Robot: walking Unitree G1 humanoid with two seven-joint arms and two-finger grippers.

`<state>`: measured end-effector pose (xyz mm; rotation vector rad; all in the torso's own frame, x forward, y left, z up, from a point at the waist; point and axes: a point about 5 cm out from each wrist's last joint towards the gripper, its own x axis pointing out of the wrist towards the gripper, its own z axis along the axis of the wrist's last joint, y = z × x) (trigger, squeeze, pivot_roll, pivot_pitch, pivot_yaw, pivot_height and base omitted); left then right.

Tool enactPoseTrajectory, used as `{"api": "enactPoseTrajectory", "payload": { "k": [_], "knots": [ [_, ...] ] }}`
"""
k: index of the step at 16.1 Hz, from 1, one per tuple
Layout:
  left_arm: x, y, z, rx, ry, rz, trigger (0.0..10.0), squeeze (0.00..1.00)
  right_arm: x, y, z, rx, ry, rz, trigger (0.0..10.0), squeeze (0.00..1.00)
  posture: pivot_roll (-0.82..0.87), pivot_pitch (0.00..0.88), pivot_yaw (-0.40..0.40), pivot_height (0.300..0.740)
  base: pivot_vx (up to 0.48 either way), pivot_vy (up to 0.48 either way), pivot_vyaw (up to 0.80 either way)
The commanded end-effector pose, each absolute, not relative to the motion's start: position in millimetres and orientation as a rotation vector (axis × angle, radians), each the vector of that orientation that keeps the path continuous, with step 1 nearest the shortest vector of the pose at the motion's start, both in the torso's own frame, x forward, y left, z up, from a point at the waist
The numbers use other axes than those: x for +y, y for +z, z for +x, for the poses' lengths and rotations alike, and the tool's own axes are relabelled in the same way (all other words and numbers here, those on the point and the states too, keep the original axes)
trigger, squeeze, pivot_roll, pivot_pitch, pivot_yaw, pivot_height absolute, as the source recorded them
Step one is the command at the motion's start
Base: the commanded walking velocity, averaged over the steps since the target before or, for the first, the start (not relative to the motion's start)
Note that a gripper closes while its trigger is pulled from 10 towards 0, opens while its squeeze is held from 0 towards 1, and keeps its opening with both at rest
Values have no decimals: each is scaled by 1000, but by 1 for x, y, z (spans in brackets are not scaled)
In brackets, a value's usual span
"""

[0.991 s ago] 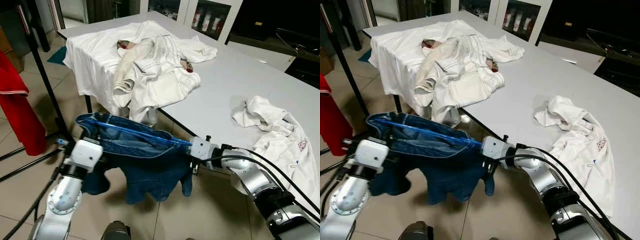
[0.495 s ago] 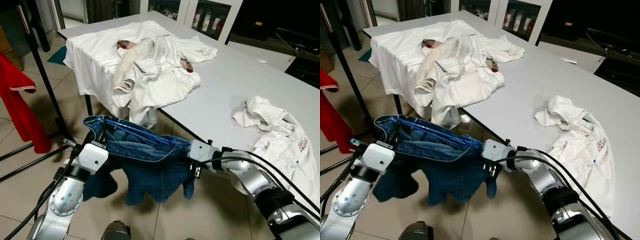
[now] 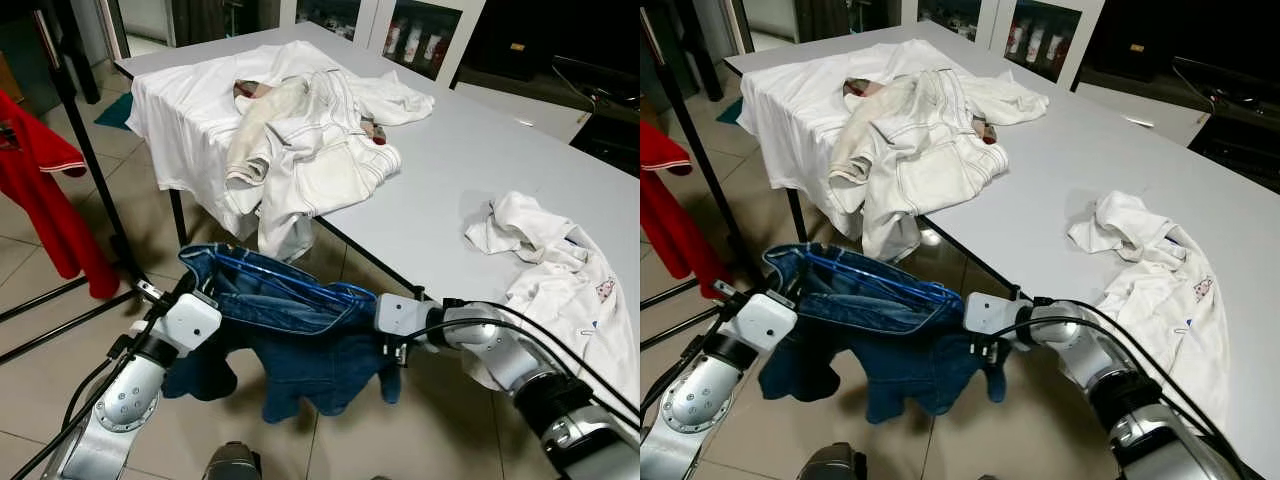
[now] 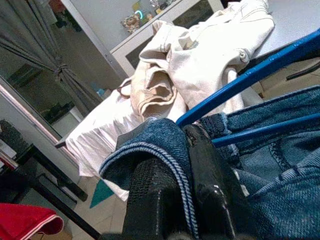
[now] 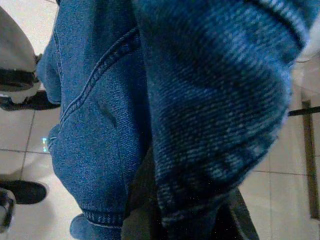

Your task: Hang hanger

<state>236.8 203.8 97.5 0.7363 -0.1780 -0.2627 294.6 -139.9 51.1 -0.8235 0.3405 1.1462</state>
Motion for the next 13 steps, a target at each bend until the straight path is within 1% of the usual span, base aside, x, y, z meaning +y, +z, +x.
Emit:
{"api": "enactPoseTrajectory", "payload": {
  "k": [1,3,4,5,7,9,12,13],
  "knots": [
    [211,109,242,-216,-239,756,0,0,-166,45,293,449,1115,-890,0,0,233,20,-125,710,0,0,0],
    [204,110,243,-232,-326,816,0,0,-165,44,295,460,1121,-924,0,0,233,20,-127,710,0,0,0],
    [196,110,244,-239,-414,881,0,0,-163,44,297,475,1121,-946,0,0,234,21,-128,710,0,0,0],
    [191,108,244,-232,-467,928,0,0,-164,43,298,493,1113,-975,0,0,237,23,-128,710,0,0,0],
    [193,106,244,-210,-439,896,0,0,-171,39,299,526,1079,-976,0,0,237,23,-128,710,0,0,0],
    [202,102,242,-182,-389,859,0,0,-177,39,297,536,1073,-963,0,0,239,25,-127,710,0,0,0],
    [209,101,245,-170,-363,838,0,0,-176,37,295,543,1112,-972,0,0,239,24,-128,710,0,0,0],
    [218,98,246,-145,-316,796,0,0,-176,37,295,541,1117,-971,0,0,239,24,-128,710,0,0,0]
  ]
}}
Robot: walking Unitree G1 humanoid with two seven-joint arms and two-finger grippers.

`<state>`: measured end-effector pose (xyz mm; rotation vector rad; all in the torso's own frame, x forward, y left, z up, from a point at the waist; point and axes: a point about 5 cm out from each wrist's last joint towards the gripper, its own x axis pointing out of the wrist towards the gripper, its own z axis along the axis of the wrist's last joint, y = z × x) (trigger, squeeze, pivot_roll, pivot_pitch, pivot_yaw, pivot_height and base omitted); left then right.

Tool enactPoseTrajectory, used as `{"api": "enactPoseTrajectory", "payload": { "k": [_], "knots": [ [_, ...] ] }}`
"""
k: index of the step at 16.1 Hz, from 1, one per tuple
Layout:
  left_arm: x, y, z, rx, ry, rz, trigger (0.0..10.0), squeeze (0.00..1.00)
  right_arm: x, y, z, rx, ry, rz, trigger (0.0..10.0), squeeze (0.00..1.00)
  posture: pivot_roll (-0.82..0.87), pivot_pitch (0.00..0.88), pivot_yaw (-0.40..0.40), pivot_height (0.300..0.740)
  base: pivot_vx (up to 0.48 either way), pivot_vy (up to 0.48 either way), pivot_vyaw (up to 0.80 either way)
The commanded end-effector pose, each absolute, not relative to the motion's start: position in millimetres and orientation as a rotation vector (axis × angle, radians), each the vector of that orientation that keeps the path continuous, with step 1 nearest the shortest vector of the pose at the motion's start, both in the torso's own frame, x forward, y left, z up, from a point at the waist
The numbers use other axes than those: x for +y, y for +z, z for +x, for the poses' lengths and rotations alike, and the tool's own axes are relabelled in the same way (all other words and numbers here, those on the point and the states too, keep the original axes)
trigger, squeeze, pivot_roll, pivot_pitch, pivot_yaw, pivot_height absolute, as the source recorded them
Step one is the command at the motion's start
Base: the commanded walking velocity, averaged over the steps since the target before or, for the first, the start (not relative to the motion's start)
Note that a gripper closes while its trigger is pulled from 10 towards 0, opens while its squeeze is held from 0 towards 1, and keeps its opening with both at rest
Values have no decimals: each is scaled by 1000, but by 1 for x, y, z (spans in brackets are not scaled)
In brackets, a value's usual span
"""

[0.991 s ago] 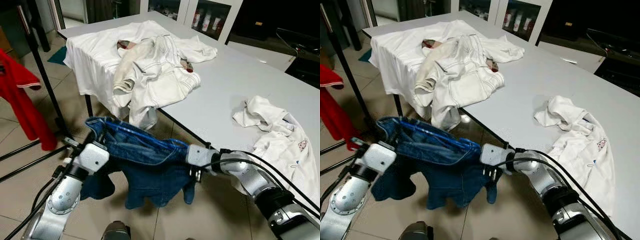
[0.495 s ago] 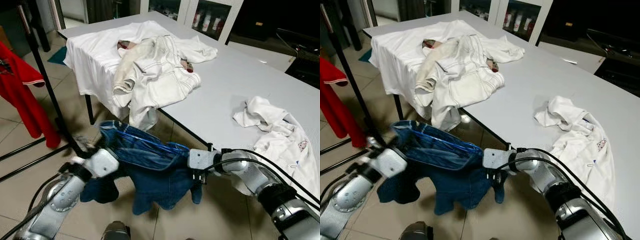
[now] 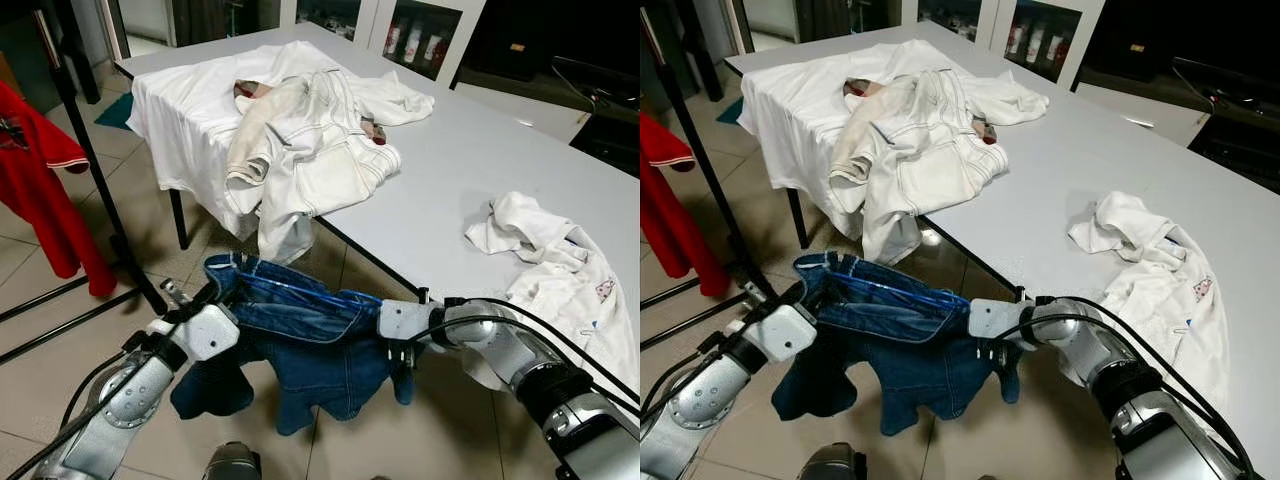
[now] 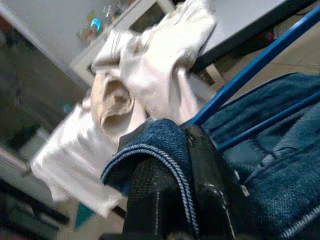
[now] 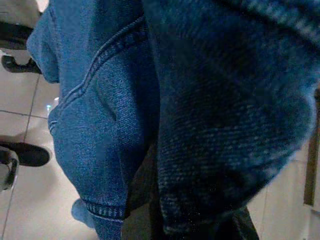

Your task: Hang hanger

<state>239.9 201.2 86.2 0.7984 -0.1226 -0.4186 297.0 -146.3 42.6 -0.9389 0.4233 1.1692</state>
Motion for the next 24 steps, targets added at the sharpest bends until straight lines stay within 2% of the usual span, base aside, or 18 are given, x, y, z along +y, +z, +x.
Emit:
{"api": "enactPoseTrajectory", "payload": {
  "k": [1,4,7,10,16,17,19,24],
  "knots": [
    [224,97,247,-132,-287,770,0,0,-177,38,295,537,1115,-960,0,0,239,24,-128,710,0,0,0],
    [247,103,248,-122,-151,640,0,0,-180,47,295,473,1124,-809,0,0,238,21,-130,710,0,0,0],
    [258,108,251,-132,-114,625,0,0,-183,44,289,488,1192,-850,0,0,237,19,-132,710,0,0,0],
    [255,110,256,-129,-185,660,0,0,-179,41,286,505,1244,-898,0,0,240,17,-135,710,0,0,0],
    [217,128,266,-259,-476,797,0,0,-186,32,284,625,1250,-994,0,0,246,13,-140,710,0,0,0],
    [201,131,264,-260,-663,901,0,0,-191,31,287,651,1214,-1035,0,0,249,10,-144,710,0,0,0],
    [183,128,260,-228,-845,972,0,0,-185,33,293,638,1183,-1049,0,0,246,14,-143,710,0,0,0],
    [152,108,251,-133,-1073,1033,0,0,-165,33,301,594,1111,-1000,0,0,243,15,-140,710,0,0,0]
  ]
}}
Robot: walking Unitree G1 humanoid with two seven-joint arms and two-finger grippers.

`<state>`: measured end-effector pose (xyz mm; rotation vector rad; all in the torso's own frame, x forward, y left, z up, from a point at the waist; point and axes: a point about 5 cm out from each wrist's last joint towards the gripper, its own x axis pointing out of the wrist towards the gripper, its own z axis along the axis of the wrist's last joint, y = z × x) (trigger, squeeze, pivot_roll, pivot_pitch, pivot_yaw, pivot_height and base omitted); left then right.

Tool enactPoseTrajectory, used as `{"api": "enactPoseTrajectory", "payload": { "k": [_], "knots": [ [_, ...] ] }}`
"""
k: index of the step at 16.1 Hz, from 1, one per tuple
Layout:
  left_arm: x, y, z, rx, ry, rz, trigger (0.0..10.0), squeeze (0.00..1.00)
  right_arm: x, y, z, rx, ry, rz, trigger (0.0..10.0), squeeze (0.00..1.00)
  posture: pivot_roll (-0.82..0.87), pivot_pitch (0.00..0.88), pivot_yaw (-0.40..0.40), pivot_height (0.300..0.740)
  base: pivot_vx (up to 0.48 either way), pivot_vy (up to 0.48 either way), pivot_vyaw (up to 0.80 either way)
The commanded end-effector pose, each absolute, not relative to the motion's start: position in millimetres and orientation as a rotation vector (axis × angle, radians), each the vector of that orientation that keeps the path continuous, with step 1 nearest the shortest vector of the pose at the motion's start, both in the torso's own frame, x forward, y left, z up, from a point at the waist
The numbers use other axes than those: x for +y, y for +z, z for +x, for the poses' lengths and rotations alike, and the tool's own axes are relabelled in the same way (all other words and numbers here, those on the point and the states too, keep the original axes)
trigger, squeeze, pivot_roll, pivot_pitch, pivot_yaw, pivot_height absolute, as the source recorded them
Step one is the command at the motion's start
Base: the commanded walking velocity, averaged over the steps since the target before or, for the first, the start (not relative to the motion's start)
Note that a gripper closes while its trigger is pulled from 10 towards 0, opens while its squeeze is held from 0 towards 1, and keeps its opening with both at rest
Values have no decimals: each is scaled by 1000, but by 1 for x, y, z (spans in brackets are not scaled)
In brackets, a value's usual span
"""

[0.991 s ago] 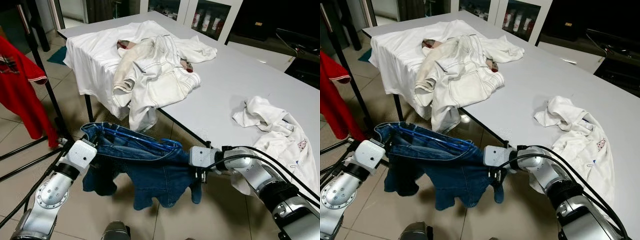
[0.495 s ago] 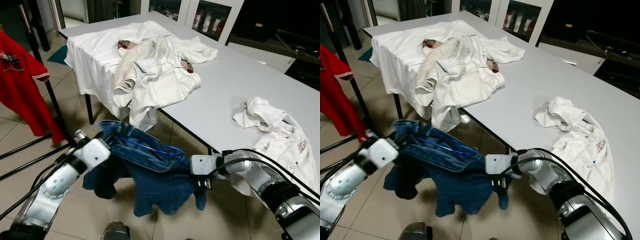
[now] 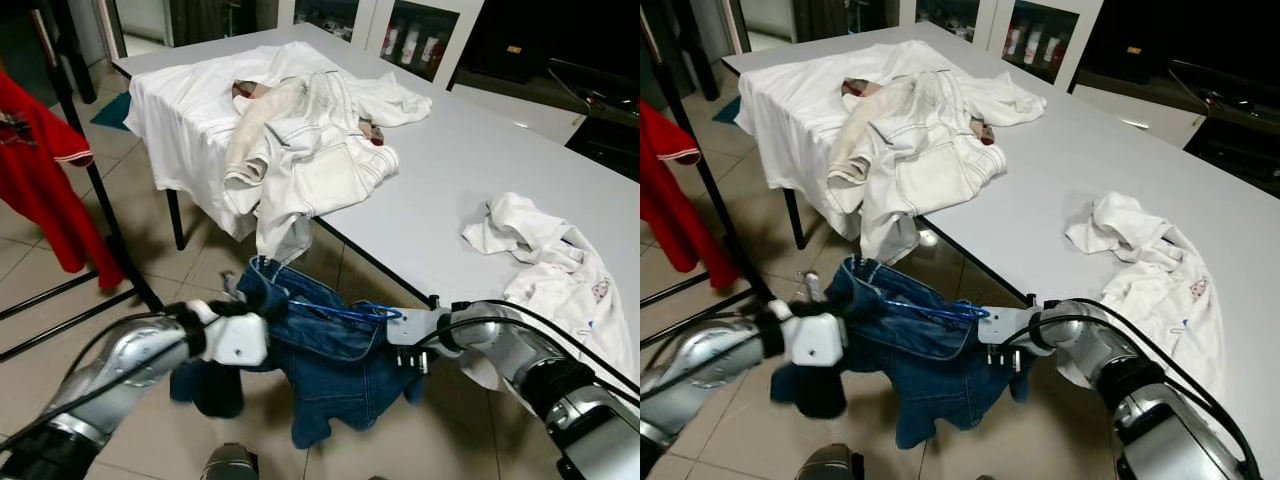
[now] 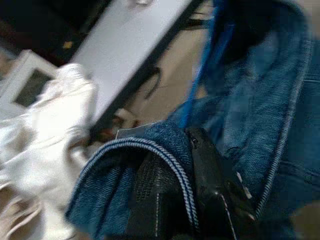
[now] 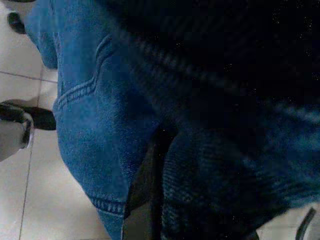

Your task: Hang hanger

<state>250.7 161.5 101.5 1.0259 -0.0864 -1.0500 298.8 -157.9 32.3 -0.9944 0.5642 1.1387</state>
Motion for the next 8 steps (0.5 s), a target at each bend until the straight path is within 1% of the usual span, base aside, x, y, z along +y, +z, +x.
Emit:
{"api": "enactPoseTrajectory", "payload": {
  "k": [1,4,6,8],
  "knots": [
    [149,96,245,-69,-1137,1055,0,0,-159,33,302,571,1102,-979,0,0,239,16,-139,710,0,0,0],
    [153,91,241,-23,-1156,1062,0,0,-158,34,302,561,1087,-973,0,0,237,19,-136,710,0,0,0],
    [157,90,238,-8,-1154,1072,0,0,-163,37,304,539,1057,-964,0,0,238,23,-136,710,0,0,0],
    [154,82,229,33,-1208,1071,0,0,-152,48,306,431,1105,-917,0,0,237,23,-135,710,0,0,0]
  ]
}}
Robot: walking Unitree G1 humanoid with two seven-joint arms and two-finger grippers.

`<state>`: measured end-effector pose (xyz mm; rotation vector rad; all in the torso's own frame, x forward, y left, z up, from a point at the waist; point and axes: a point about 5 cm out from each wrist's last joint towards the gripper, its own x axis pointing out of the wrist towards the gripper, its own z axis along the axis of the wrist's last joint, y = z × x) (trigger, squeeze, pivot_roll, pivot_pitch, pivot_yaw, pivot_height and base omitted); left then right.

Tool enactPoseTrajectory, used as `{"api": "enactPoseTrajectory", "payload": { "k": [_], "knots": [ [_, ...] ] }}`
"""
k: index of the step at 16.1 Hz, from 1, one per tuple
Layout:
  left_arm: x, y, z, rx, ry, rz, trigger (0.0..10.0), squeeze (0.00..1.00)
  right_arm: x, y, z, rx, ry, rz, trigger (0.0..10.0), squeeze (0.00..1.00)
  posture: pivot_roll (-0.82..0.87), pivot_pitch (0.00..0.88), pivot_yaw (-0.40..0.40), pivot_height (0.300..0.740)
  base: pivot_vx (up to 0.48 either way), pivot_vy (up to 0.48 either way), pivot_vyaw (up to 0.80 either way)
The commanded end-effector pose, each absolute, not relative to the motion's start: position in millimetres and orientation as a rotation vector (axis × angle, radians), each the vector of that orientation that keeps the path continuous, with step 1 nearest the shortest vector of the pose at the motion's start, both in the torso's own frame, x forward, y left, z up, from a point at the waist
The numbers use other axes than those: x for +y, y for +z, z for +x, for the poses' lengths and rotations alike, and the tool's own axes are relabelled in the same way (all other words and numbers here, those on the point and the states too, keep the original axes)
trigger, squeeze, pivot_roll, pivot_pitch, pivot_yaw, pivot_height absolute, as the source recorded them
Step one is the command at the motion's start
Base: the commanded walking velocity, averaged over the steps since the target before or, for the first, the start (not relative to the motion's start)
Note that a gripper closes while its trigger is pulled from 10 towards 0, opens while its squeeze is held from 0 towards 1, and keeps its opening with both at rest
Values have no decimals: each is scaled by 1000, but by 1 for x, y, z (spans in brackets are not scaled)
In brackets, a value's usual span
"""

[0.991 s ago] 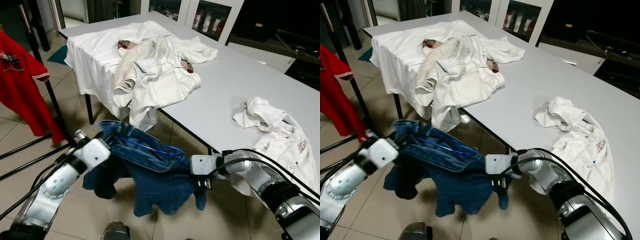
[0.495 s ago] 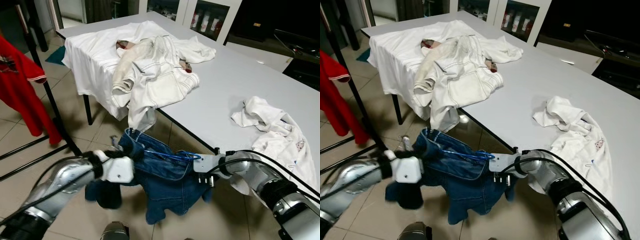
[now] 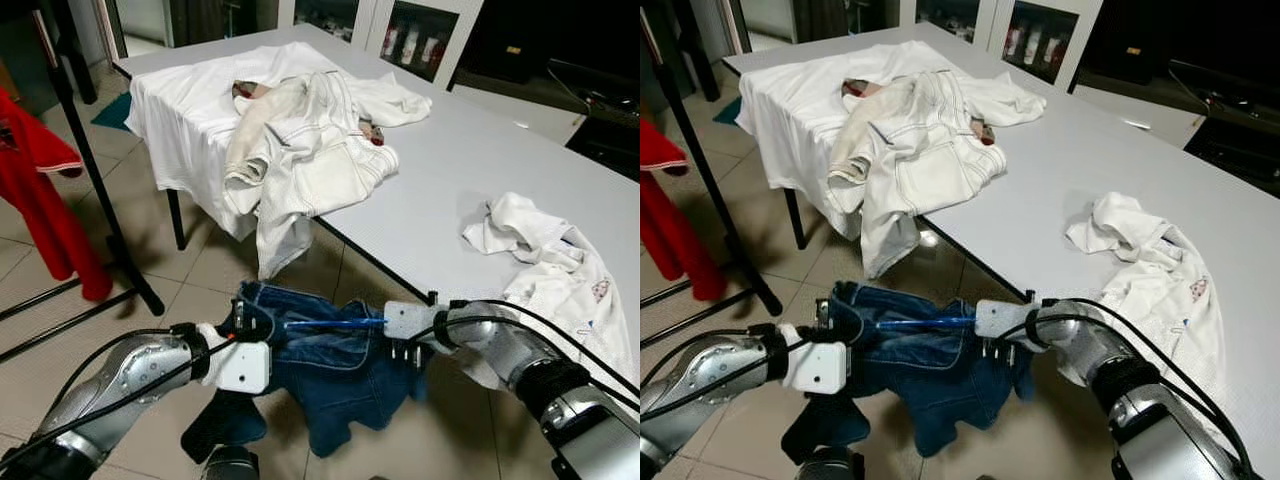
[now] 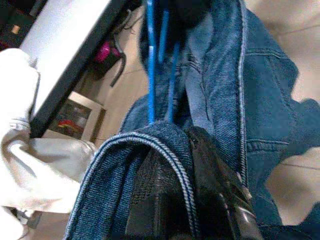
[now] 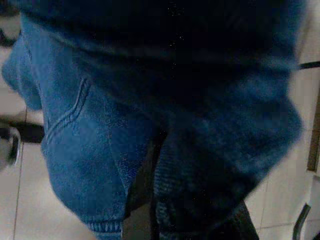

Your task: Hang hanger

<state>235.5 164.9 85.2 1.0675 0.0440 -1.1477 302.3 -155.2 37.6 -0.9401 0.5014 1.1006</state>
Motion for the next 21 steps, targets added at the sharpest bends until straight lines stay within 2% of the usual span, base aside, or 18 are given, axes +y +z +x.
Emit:
{"api": "enactPoseTrajectory", "payload": {
  "k": [1,3,5,6,8,9,16,21],
  "knots": [
    [154,81,228,39,-1215,1071,0,0,-150,49,306,419,1111,-912,0,0,237,23,-135,710,0,0,0],
    [155,73,226,70,-1218,1079,0,0,-143,50,305,379,1113,-873,0,0,235,22,-131,710,0,0,0],
    [159,65,232,89,-1111,1036,0,0,-138,45,302,349,1077,-771,0,0,231,20,-127,710,0,0,0],
    [161,62,234,98,-1057,1015,4196,0,-138,44,301,338,1064,-758,0,0,230,21,-127,710,0,0,0],
    [171,52,241,138,-822,846,9059,0,-129,40,293,283,1053,-665,0,0,229,21,-127,710,0,0,0],
    [172,49,240,129,-819,895,10000,0,-127,37,291,283,1058,-672,0,0,231,20,-131,710,0,0,0],
    [154,49,247,62,-926,1040,10000,0,-114,33,295,278,1022,-731,0,0,237,15,-131,710,0,0,0],
    [139,47,247,33,-953,1012,10000,0,-105,38,299,226,981,-712,0,0,230,10,-123,710,0,0,0]
  ]
}}
